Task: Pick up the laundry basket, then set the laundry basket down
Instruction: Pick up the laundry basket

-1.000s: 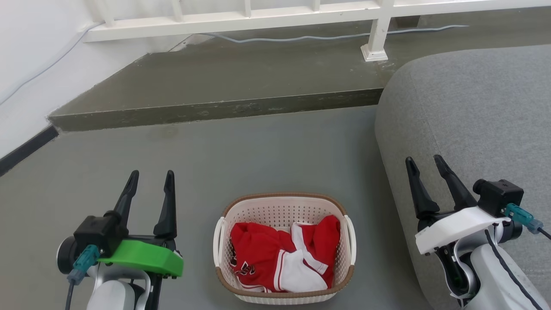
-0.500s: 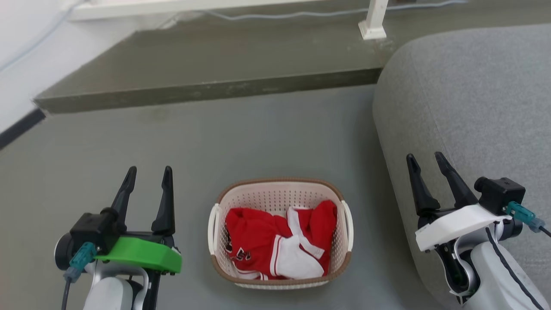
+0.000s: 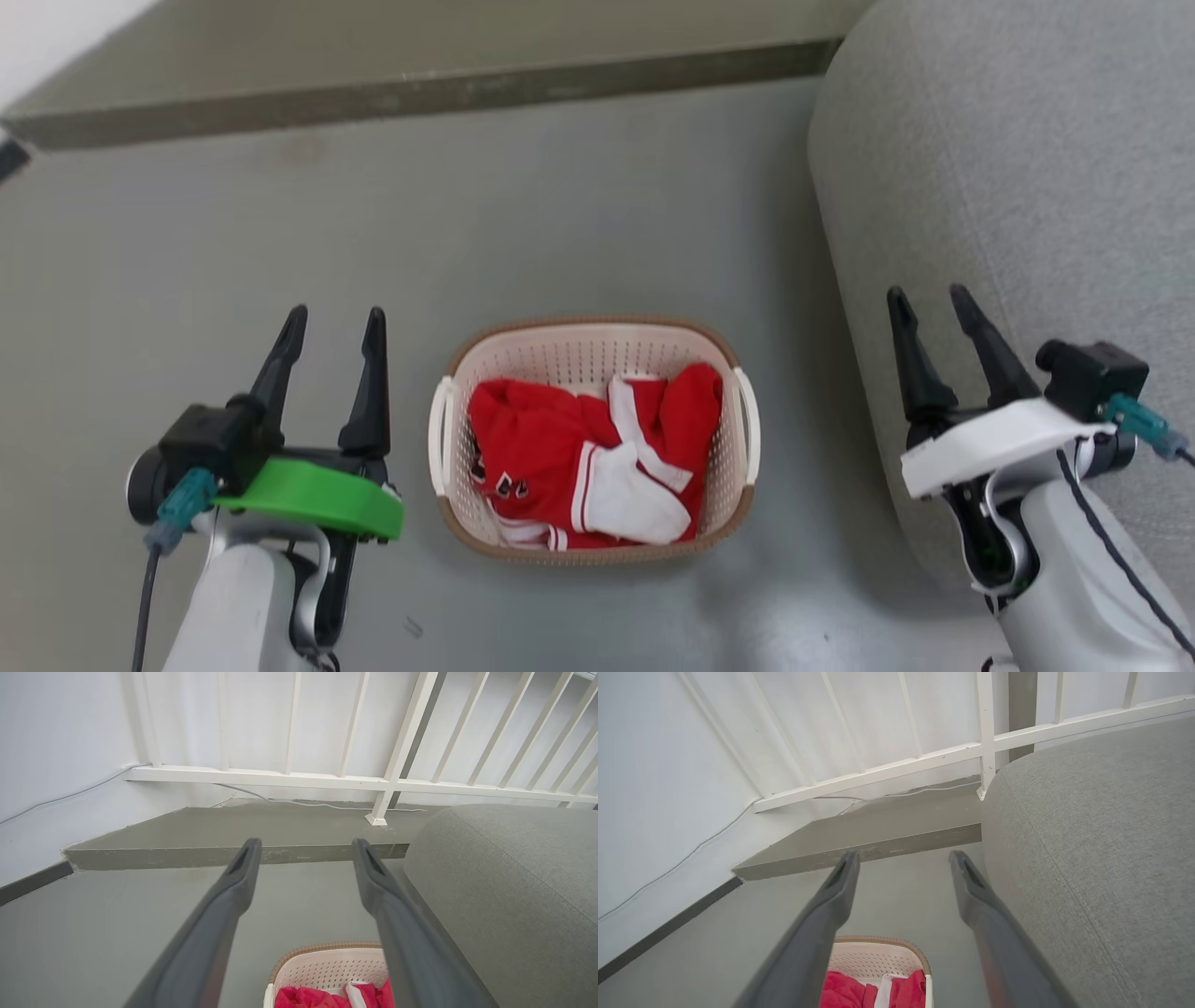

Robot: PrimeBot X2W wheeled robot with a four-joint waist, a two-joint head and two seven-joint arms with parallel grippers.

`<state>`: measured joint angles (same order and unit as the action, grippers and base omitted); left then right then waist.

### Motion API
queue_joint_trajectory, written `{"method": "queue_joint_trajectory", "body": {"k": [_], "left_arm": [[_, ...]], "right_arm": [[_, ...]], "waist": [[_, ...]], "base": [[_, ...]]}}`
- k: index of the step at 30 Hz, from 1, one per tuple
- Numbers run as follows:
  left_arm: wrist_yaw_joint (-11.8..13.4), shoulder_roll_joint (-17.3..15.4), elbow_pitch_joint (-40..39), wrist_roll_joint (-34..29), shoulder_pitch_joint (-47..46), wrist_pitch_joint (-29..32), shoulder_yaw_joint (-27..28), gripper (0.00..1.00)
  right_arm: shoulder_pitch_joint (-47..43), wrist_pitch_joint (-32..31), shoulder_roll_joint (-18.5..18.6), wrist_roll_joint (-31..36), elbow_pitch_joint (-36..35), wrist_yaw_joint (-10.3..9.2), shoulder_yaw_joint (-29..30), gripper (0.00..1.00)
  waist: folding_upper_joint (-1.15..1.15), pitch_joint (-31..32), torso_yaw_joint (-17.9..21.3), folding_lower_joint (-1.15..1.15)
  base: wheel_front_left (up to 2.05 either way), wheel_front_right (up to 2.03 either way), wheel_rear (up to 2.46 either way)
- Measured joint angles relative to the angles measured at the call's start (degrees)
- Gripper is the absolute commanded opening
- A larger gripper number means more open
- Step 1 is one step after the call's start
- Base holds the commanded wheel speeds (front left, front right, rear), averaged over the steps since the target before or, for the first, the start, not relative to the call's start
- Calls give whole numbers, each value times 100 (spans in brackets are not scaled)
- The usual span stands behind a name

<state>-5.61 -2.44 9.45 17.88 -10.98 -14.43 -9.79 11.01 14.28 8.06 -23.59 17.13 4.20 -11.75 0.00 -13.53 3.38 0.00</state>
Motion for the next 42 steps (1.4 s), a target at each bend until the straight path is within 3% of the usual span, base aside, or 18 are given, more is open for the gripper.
{"method": "queue_joint_trajectory", "body": {"k": [17,42], "left_arm": [[-20,25,894,160,-976,-1,-109,100],[-78,75,3317,213,-2897,545,-59,100]], "right_arm": [[954,-7,-49,-1,866,84,-74,100],[2692,-480,-320,-4,2854,231,-598,100]], "waist": [[0,-1227,23,0],[0,-3056,25,0]], "base": [[0,0,0],[0,0,0]]}}
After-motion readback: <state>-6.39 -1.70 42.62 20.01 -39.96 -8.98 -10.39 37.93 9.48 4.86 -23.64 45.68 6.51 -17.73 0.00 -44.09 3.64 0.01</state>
